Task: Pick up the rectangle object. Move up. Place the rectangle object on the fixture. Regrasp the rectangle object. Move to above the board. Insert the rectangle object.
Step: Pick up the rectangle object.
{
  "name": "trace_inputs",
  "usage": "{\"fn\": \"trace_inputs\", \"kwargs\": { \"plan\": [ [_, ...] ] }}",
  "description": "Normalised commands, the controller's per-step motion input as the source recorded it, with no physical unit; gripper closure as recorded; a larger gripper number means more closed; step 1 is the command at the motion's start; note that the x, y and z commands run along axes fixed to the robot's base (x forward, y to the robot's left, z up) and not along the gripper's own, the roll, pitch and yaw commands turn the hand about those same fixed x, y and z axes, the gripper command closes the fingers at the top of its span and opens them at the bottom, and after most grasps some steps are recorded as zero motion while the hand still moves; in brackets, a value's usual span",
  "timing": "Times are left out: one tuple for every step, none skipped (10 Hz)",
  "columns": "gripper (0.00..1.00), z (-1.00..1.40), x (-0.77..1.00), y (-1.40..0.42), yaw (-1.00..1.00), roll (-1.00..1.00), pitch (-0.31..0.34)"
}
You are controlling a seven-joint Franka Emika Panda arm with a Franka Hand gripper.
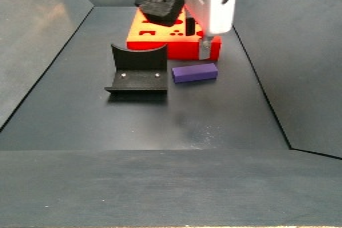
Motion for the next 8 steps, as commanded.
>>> {"fn": "trace_inputs", "kwargs": {
  "plan": [
    [0.00,-0.41,0.05,-0.16,-0.59,-0.06,-0.083],
    [0.00,-0.57,0.00,-0.09,-0.28,-0.01,-0.103],
    [0.00,-0.62,0.00,0.00,0.00,0.00,-0.076],
    [0.00,-0.51,0.00,0.06,0.05,0.00,-0.036],
    [0.00,-0.42,0.08,0.12,0.07,0.00,0.000],
    [0.00,-0.39,0.03,0.14,0.07,0.00,0.000],
    [0.00,-0.30,0.00,0.16,0.03,0.00,0.000],
    [0.00,-0.20,0.05,0.17,0.01,0.00,0.000]
  ]
}}
